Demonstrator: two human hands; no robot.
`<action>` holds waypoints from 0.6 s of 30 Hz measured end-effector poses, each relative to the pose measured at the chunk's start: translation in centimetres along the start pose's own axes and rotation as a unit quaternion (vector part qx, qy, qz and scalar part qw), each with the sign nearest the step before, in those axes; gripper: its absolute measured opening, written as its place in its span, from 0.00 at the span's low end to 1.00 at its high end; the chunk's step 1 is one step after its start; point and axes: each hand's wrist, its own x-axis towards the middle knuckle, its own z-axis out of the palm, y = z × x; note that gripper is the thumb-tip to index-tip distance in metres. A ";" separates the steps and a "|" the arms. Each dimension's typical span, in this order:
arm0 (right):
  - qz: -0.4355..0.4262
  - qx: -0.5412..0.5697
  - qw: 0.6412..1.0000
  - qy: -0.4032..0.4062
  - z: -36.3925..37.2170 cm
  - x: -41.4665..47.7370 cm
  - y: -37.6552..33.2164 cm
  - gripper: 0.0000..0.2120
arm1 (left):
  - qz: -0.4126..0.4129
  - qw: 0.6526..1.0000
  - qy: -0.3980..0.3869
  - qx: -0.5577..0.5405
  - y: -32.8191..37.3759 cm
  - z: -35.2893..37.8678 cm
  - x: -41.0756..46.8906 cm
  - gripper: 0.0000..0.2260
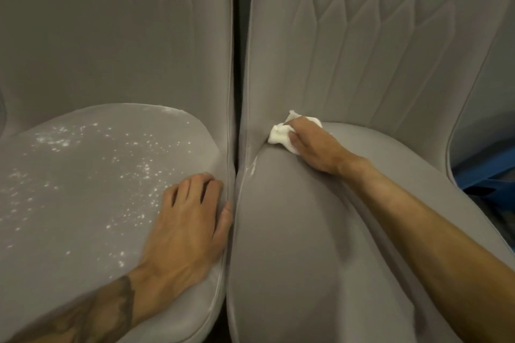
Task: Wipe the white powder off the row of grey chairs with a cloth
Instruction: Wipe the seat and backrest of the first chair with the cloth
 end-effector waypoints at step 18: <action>0.141 -0.097 0.984 0.050 0.2 0.9 0.9 0.09 | 0.025 0.999 0.033 0.025 -0.3 0.8 0.2 0.18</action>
